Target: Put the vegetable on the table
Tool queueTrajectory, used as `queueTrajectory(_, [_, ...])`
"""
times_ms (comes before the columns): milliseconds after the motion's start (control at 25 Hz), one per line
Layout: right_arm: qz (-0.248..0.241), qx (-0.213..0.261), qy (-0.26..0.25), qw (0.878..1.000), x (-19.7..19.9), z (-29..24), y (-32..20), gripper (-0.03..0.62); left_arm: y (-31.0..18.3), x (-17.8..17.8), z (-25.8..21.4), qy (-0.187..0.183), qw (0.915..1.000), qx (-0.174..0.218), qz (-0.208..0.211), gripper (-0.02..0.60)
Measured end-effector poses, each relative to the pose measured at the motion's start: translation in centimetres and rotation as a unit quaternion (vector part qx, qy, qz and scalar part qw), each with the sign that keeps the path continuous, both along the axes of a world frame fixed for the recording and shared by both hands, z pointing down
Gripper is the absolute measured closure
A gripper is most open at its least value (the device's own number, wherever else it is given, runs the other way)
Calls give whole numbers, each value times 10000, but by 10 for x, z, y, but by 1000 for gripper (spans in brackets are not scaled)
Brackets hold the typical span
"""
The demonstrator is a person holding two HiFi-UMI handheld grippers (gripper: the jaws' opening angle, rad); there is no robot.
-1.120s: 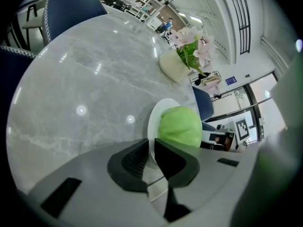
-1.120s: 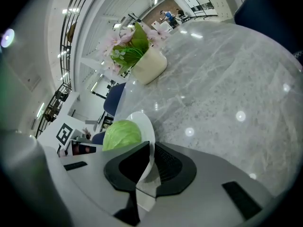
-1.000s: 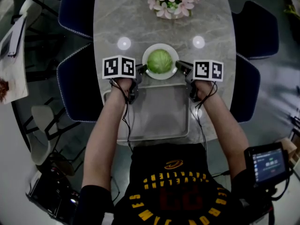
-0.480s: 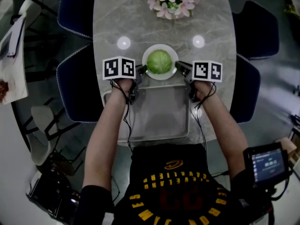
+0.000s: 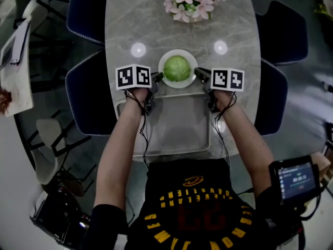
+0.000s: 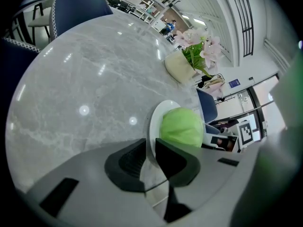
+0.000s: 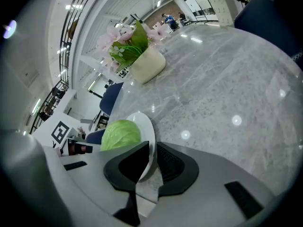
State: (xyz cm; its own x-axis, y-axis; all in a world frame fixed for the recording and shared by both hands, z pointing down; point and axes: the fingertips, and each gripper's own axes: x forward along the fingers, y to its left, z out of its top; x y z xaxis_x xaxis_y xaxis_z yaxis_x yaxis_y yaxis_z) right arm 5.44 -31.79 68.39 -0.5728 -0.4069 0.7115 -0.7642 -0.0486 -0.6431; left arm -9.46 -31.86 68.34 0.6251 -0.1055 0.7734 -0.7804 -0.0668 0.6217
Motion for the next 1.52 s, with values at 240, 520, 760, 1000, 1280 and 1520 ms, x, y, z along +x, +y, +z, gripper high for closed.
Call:
queueTrajectory(240, [333,70,79,9994,21,-5,4,554,-10,-29,-9,-649,9958,619,-207,531])
queueTrajectory(520, [634,522,-110,9966,28,-55,17,554,13,-36,-68,-159,9899,1307,-526,532])
queueTrajectory(760, [335,1113,-875,9894,-9,-107,47,589,78,-13,-101,330,9872,1535,-293,581])
queueTrajectory(1000, [-15,1243,-1109,9860,-40,-140,98,589,131,-5,-133,607,9832,1688,-333,581])
queueTrajectory(1280, [-279,1431,-1034,9839,-70,-174,152,589,187,9,-176,873,9764,1974,-36,581])
queueTrajectory(1520, [-501,1870,-937,9766,-88,-203,167,589,197,10,-202,971,9685,2294,-59,581])
